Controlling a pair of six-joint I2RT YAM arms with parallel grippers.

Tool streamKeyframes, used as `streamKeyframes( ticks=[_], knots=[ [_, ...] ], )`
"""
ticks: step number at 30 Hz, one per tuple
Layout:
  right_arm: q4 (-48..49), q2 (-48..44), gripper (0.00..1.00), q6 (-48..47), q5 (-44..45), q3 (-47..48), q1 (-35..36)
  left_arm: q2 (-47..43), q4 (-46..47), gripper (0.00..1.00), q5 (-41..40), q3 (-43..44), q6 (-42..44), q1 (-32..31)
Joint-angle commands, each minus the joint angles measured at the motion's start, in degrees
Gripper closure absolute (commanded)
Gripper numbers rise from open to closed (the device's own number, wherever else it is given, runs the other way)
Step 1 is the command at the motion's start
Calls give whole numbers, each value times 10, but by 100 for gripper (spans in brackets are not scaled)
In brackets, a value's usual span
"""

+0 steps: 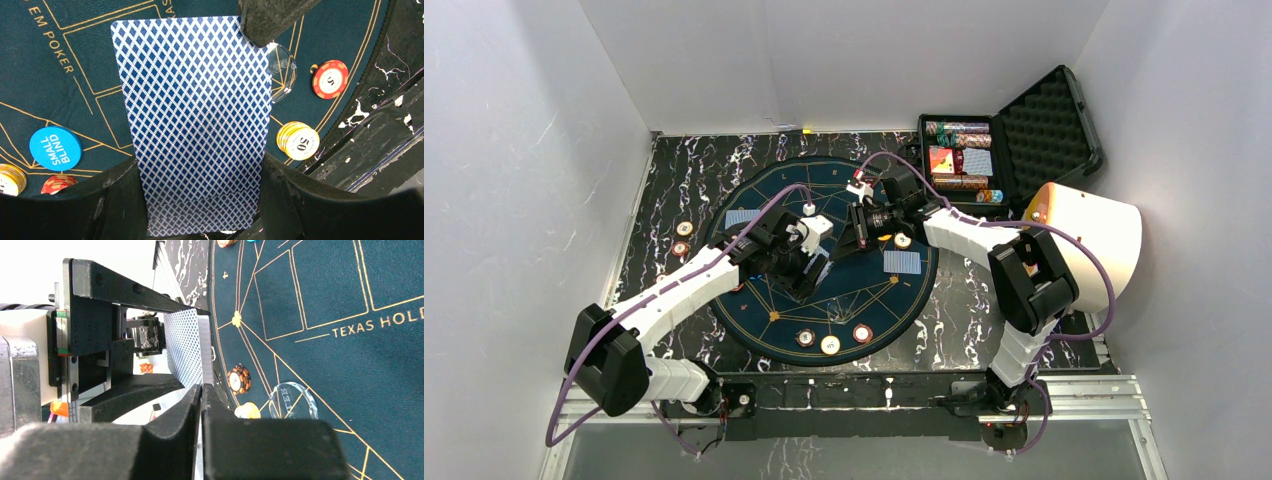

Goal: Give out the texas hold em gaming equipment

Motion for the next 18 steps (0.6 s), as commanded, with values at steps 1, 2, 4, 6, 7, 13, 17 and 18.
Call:
streamKeyframes(
  ticks=[1, 2, 4, 6, 7, 13, 17, 18],
  knots=[
    [10, -13, 95, -7, -13, 13, 1, -29, 3, 100, 12, 11, -2, 2],
    [9, -14, 98, -6, -13, 14, 1, -29, 3, 100, 12, 10, -2, 2],
    [4, -15, 100, -7, -12, 15, 0, -29, 2, 100, 11, 8, -2, 2],
    [-1, -37, 100, -8, -9, 18, 0, -28, 3, 100, 10, 6, -2, 2],
    [-8, -41, 100, -9, -7, 20, 0, -27, 2, 100, 10, 4, -2, 2],
    [-33, -55, 100, -22, -6, 22, 0, -27, 4, 100, 10, 2, -3, 2],
    [-41, -60, 100, -25, -6, 18, -1, -29, 4, 100, 11, 2, -2, 2],
    [-41, -63, 100, -25, -5, 17, -2, -30, 4, 100, 11, 0, -4, 2]
  ],
)
